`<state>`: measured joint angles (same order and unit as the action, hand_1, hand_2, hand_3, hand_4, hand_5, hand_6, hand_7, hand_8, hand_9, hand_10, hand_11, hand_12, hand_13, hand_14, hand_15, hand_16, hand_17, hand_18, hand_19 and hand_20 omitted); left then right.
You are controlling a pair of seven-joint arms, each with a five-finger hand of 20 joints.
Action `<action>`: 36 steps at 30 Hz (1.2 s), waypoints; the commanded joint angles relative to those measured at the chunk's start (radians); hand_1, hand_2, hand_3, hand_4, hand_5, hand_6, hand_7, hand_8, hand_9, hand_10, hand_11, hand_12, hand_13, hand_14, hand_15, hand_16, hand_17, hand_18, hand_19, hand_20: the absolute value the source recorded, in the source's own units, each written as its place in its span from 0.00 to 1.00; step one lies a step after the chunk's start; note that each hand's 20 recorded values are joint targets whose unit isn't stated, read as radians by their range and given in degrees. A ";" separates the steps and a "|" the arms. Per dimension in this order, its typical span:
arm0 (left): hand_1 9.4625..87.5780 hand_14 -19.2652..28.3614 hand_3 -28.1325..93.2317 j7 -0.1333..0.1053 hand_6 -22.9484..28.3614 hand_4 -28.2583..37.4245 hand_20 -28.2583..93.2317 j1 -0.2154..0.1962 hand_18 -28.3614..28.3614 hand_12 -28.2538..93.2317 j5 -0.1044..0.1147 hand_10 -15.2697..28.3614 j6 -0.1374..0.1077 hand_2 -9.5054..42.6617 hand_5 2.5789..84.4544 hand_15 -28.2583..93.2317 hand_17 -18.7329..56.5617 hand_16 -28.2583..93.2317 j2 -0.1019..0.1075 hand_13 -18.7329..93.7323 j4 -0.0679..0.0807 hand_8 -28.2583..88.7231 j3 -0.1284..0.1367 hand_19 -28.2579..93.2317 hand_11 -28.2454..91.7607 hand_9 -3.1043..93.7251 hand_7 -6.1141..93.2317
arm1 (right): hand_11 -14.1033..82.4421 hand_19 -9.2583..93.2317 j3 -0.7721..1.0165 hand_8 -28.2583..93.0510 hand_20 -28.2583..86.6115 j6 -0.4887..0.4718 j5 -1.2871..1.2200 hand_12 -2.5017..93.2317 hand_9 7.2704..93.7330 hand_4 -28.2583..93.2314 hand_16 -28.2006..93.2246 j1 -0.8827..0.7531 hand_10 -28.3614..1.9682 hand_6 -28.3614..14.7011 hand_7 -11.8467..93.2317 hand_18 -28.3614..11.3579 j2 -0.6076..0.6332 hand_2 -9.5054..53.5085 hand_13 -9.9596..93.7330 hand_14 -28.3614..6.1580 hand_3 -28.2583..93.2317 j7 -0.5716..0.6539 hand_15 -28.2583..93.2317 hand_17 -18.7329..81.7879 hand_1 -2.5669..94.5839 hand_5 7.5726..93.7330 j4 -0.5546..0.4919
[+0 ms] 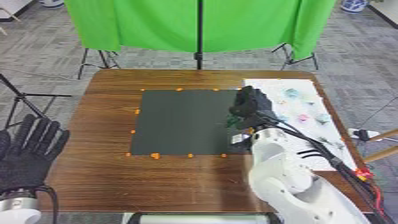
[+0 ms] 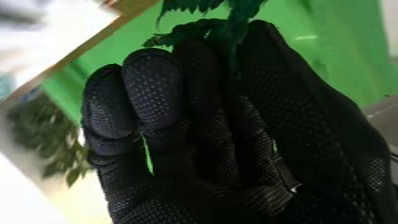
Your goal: Arrange flowers
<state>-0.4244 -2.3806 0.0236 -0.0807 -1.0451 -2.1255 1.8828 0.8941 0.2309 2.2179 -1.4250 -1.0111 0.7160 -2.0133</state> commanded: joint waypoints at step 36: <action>0.22 0.71 0.82 0.021 0.56 0.00 0.37 0.101 0.77 0.32 0.007 0.69 0.026 0.43 0.45 0.49 0.19 0.20 0.048 0.44 0.047 0.16 -0.093 0.51 0.39 0.42 0.21 | 0.44 0.90 -0.552 0.38 0.55 -0.106 -0.083 0.64 0.83 0.07 0.63 0.406 0.53 0.63 0.72 0.06 -0.382 0.00 0.77 0.60 0.84 0.057 0.68 0.55 0.64 0.65 0.472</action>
<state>-0.4282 -2.2862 0.0306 -0.0769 -0.9913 -2.0945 1.8131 0.3434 0.1030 2.0901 -1.0096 -1.3670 0.7314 -1.5574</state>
